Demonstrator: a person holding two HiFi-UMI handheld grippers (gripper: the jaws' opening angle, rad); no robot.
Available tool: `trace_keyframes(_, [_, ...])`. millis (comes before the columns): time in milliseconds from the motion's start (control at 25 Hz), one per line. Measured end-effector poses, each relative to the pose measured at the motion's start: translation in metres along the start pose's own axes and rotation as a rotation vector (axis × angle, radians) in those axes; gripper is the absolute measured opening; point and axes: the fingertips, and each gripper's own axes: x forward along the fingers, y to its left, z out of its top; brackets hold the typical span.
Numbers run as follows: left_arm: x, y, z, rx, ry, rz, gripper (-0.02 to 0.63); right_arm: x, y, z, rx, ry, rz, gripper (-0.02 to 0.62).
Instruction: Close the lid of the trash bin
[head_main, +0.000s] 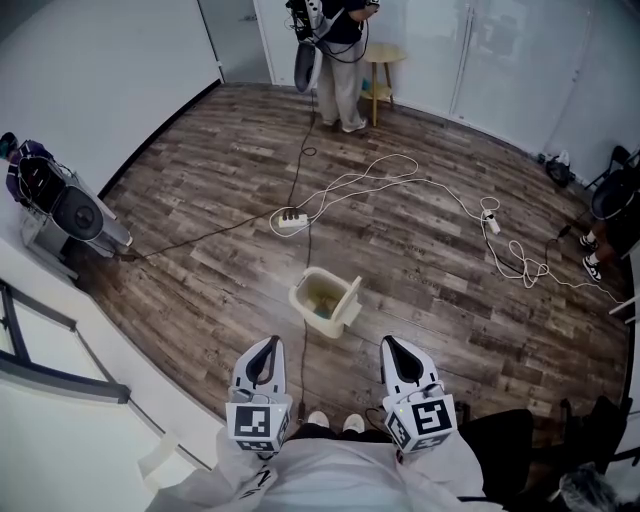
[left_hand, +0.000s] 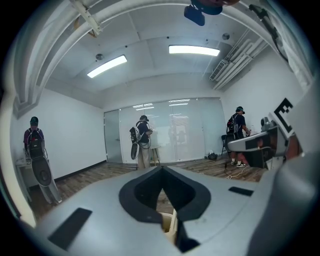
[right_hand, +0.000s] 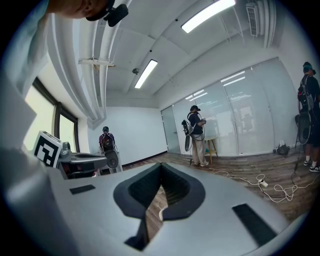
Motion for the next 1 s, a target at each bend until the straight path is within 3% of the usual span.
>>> trace_keyframes(480, [-0.001, 0.004, -0.014, -0.012, 0.026, 0.058, 0.005, 0.003, -0.008, -0.020, 0.017, 0.044, 0.038, 0.023])
trace_keyframes(760, [0.029, 0.018, -0.016, -0.017, 0.035, 0.039, 0.005, 0.035, -0.017, -0.021, 0.018, 0.065, 0.018, 0.023])
trace_keyframes(1000, [0.079, 0.058, -0.018, -0.028, 0.059, 0.011, 0.005, 0.091, -0.020, -0.024, 0.029, 0.096, -0.016, 0.023])
